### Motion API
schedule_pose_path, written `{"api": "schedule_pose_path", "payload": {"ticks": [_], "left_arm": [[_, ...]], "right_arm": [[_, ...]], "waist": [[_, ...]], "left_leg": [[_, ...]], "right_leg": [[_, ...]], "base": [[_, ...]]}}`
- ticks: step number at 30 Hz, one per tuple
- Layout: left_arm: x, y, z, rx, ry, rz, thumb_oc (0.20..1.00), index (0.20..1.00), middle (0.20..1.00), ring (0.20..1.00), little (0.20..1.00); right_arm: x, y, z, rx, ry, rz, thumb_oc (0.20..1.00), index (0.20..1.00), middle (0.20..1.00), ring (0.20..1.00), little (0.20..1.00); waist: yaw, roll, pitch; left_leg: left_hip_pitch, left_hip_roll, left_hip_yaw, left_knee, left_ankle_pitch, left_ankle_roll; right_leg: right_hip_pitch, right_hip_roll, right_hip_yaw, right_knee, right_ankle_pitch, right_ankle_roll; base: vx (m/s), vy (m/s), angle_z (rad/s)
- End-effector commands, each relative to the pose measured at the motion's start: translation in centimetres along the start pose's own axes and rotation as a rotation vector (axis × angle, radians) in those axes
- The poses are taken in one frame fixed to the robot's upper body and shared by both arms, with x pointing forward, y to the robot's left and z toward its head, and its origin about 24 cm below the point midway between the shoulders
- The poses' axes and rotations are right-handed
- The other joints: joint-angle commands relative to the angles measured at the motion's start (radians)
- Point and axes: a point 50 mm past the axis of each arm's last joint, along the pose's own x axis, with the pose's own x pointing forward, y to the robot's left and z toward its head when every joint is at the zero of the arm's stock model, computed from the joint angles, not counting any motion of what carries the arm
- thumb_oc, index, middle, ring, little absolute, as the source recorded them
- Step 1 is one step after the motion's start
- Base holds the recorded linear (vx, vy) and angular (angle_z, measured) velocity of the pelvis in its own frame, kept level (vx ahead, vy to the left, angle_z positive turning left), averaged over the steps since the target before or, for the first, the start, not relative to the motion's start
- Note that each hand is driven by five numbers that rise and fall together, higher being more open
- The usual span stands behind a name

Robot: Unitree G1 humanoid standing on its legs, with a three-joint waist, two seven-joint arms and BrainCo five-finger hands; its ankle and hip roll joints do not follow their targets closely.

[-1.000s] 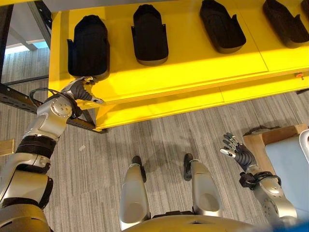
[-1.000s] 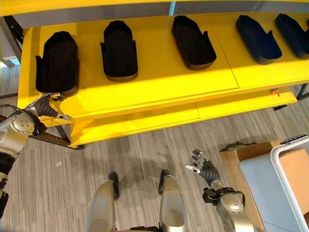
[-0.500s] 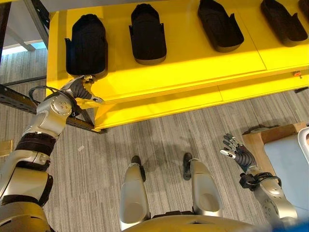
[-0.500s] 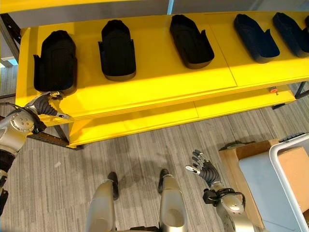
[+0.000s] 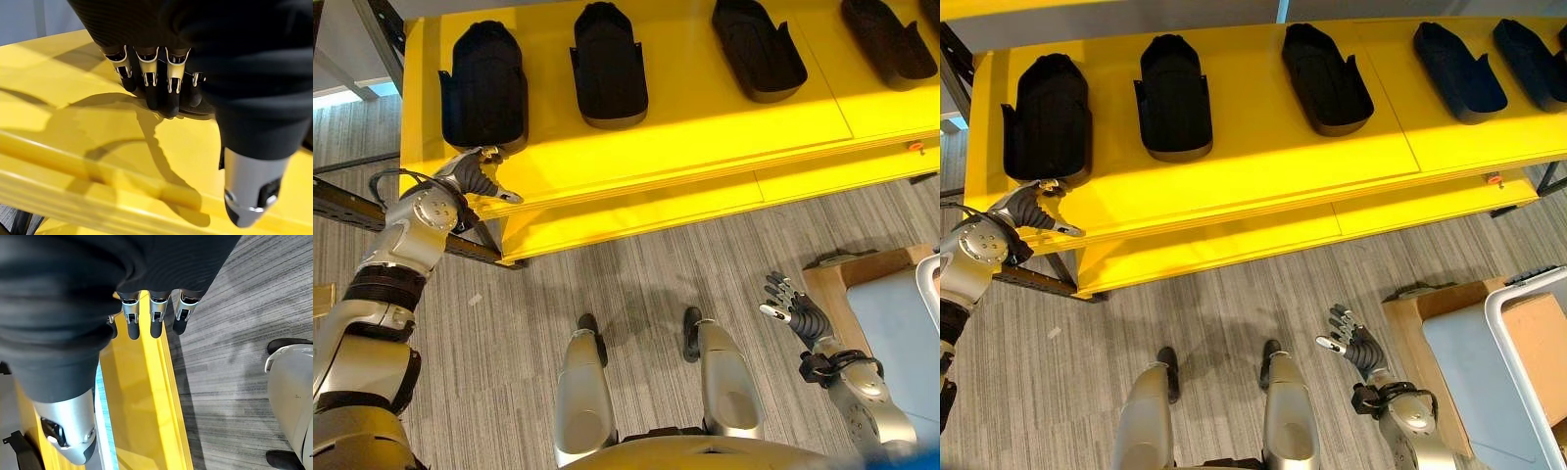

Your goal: Move parts from the plastic box to the shelf.

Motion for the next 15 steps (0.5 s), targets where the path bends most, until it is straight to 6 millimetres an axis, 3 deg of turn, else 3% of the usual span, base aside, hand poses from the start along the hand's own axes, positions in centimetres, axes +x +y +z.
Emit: {"api": "schedule_pose_path", "payload": {"ticks": [1, 5, 7, 8, 9, 15], "left_arm": [[-0.1, 2.6, -0.3, 0.033, 0.014, 0.083, 1.0, 1.0, 1.0, 1.0, 1.0], [-0.1, 3.0, -0.2, 0.038, 0.011, 0.092, 1.0, 1.0, 1.0, 1.0, 1.0], [-0.1, 3.2, 0.0, 0.042, 0.007, 0.096, 1.0, 1.0, 1.0, 1.0, 1.0], [-0.1, 3.3, 0.0, 0.042, 0.006, 0.098, 1.0, 1.0, 1.0, 1.0, 1.0], [-0.1, 3.3, 0.0, 0.043, 0.007, 0.102, 1.0, 1.0, 1.0, 1.0, 1.0], [-0.2, 3.7, -0.1, 0.045, 0.01, 0.114, 1.0, 1.0, 1.0, 1.0, 1.0]], "right_arm": [[-1.3, -1.8, 0.8, -0.029, -0.036, -0.034, 1.0, 1.0, 1.0, 1.0, 1.0], [-1.4, -1.7, 0.9, -0.028, -0.039, -0.033, 1.0, 1.0, 1.0, 1.0, 1.0], [-1.4, -1.8, 0.8, -0.027, -0.034, -0.033, 1.0, 1.0, 1.0, 1.0, 1.0], [-1.4, -1.8, 0.8, -0.027, -0.037, -0.033, 1.0, 1.0, 1.0, 1.0, 1.0], [-1.4, -1.8, 0.7, -0.026, -0.034, -0.036, 1.0, 1.0, 1.0, 1.0, 1.0], [-1.5, -1.9, 0.7, -0.024, -0.035, -0.037, 1.0, 1.0, 1.0, 1.0, 1.0]], "waist": [[-0.005, 0.005, -0.068], [-0.007, 0.003, -0.067], [-0.007, 0.005, -0.069], [-0.008, 0.003, -0.067], [-0.008, 0.005, -0.069], [-0.009, 0.005, -0.069]], "left_leg": [[0.009, 0.008, 0.006, -0.01, 0.01, 0.004], [-0.007, 0.007, 0.009, -0.01, 0.033, 0.01], [0.005, 0.009, 0.007, -0.004, 0.007, 0.004], [-0.007, 0.007, 0.01, -0.009, 0.032, 0.01], [0.005, 0.01, 0.007, 0.0, 0.004, 0.004], [0.007, 0.011, 0.01, 0.004, -0.001, 0.006]], "right_leg": [[0.044, -0.021, 0.027, -0.088, 0.095, 0.049], [0.031, -0.023, 0.027, -0.094, 0.117, 0.044], [0.04, -0.021, 0.03, -0.086, 0.096, 0.05], [0.03, -0.023, 0.028, -0.094, 0.117, 0.044], [0.039, -0.02, 0.032, -0.084, 0.095, 0.05], [0.037, -0.02, 0.033, -0.083, 0.095, 0.051]], "base": [[0.08, 0.001, -0.04], [-0.01, 0.0, -0.05], [0.04, 0.001, -0.01], [0.01, 0.003, -0.03], [0.01, 0.004, -0.03], [0.02, 0.001, -0.02]]}}
